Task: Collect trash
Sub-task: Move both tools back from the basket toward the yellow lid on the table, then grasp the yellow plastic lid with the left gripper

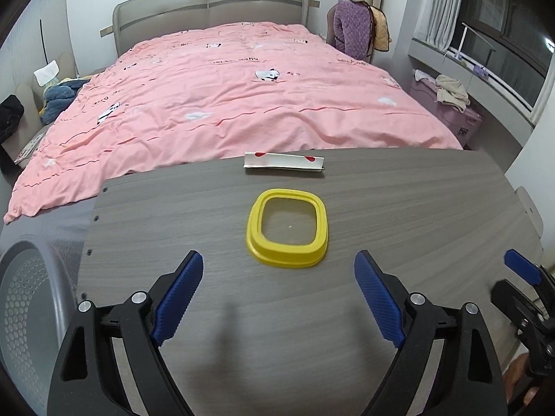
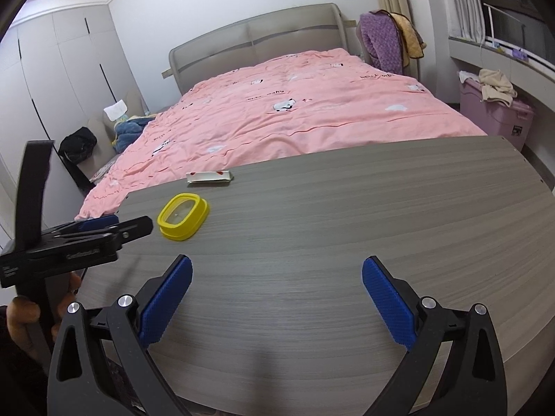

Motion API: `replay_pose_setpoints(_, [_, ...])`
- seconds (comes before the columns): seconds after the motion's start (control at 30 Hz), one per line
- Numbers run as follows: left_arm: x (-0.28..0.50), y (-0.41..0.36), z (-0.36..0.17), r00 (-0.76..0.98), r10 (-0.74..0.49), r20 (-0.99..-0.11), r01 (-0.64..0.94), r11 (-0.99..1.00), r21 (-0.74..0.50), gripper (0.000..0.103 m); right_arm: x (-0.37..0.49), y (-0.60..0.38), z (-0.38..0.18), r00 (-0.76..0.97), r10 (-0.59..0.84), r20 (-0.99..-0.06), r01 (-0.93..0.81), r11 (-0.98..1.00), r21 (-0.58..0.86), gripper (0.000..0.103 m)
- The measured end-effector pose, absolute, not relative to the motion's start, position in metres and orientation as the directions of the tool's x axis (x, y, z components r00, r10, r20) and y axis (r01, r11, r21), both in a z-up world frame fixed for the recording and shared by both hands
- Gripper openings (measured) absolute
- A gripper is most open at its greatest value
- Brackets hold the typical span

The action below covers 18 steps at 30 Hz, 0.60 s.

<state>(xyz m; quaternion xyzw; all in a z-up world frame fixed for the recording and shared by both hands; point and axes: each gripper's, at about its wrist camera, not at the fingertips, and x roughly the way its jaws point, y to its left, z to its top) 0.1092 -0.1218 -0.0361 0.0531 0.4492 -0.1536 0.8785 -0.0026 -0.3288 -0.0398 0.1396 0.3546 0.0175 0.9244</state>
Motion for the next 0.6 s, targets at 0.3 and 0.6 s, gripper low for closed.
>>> replay_pose_setpoints(0.3, [0.134, -0.144, -0.059, 0.52, -0.182, -0.835, 0.319, 0.948, -0.008, 0.085, -0.005, -0.343, -0.043, 0.749, 0.14, -0.647, 0.078, 0.952, 0.297, 0.097])
replay_pose_setpoints(0.6, [0.147, -0.155, -0.069, 0.524, -0.152, -0.838, 0.322, 0.946, 0.03, 0.085, -0.005, -0.351, -0.049, 0.743, 0.169, -0.647, 0.08, 0.938, 0.337, 0.097])
